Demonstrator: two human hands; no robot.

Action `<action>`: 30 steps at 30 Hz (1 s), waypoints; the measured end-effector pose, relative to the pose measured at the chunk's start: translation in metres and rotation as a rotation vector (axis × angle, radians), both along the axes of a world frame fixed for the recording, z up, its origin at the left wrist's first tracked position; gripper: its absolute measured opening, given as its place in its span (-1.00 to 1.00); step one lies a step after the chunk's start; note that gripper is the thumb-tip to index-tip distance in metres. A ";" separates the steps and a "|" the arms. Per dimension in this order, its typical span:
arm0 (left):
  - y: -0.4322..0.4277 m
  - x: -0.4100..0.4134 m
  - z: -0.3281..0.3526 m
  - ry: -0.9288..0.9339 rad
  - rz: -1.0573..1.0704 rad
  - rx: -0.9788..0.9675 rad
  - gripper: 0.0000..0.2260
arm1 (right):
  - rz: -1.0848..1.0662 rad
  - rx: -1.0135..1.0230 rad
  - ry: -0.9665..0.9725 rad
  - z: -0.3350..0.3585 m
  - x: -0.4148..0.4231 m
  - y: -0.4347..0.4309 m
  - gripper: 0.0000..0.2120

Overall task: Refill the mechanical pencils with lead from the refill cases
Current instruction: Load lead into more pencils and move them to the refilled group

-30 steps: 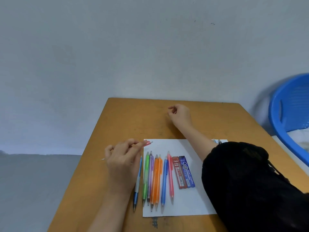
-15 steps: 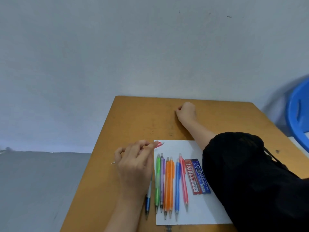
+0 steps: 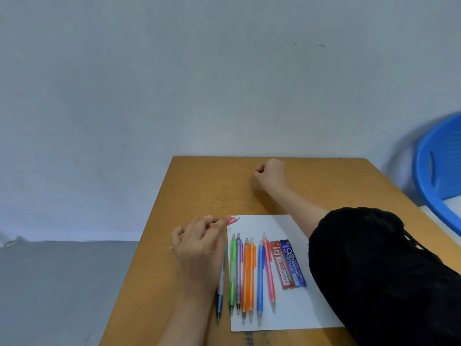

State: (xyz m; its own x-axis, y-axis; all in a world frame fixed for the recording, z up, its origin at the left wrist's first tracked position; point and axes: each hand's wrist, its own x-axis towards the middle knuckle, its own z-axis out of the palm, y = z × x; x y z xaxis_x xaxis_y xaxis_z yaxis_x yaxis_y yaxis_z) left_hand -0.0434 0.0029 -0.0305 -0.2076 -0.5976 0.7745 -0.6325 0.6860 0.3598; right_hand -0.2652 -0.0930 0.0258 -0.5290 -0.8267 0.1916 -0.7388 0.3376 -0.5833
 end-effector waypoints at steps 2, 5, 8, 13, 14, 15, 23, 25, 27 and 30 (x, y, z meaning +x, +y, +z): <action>0.001 0.000 0.002 0.016 0.011 0.007 -0.75 | 0.032 -0.026 -0.005 0.007 0.005 0.010 -0.85; 0.003 0.000 0.005 0.037 0.017 -0.006 -0.73 | 0.106 -0.079 -0.066 0.019 0.011 0.028 -0.90; 0.004 0.001 0.006 0.051 0.025 -0.014 -0.74 | 0.187 -0.136 -0.126 0.032 0.020 0.052 -0.88; 0.009 -0.001 0.011 0.058 0.028 -0.061 -0.62 | 0.236 -0.231 -0.293 0.043 0.031 0.107 -0.85; 0.010 -0.001 0.012 0.051 0.024 -0.080 -0.63 | 0.241 -0.249 -0.332 0.043 0.032 0.118 -0.85; 0.011 -0.001 0.012 0.041 0.016 -0.100 -0.64 | 0.243 -0.262 -0.363 0.043 0.033 0.130 -0.85; 0.031 -0.021 0.017 -0.061 -0.092 -0.184 -0.71 | 0.225 -0.287 -0.449 0.027 0.030 0.199 -0.85; 0.038 -0.026 0.019 -0.065 -0.095 -0.203 -0.80 | 0.194 -0.285 -0.414 0.017 0.028 0.209 -0.86; 0.043 -0.028 0.017 -0.069 -0.110 -0.223 -0.85 | 0.154 -0.293 -0.392 0.004 0.027 0.217 -0.86; 0.048 -0.030 0.012 -0.110 -0.143 -0.286 -0.80 | 0.127 -0.327 -0.427 -0.014 0.026 0.225 -0.86</action>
State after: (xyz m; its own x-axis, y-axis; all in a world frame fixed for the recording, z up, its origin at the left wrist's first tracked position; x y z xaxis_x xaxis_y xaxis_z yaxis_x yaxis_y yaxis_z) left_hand -0.0734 0.0512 -0.0188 -0.3653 -0.3180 0.8749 -0.5467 0.8340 0.0749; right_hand -0.2395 0.1324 0.0122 -0.5157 -0.8228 0.2390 -0.4366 0.0123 -0.8996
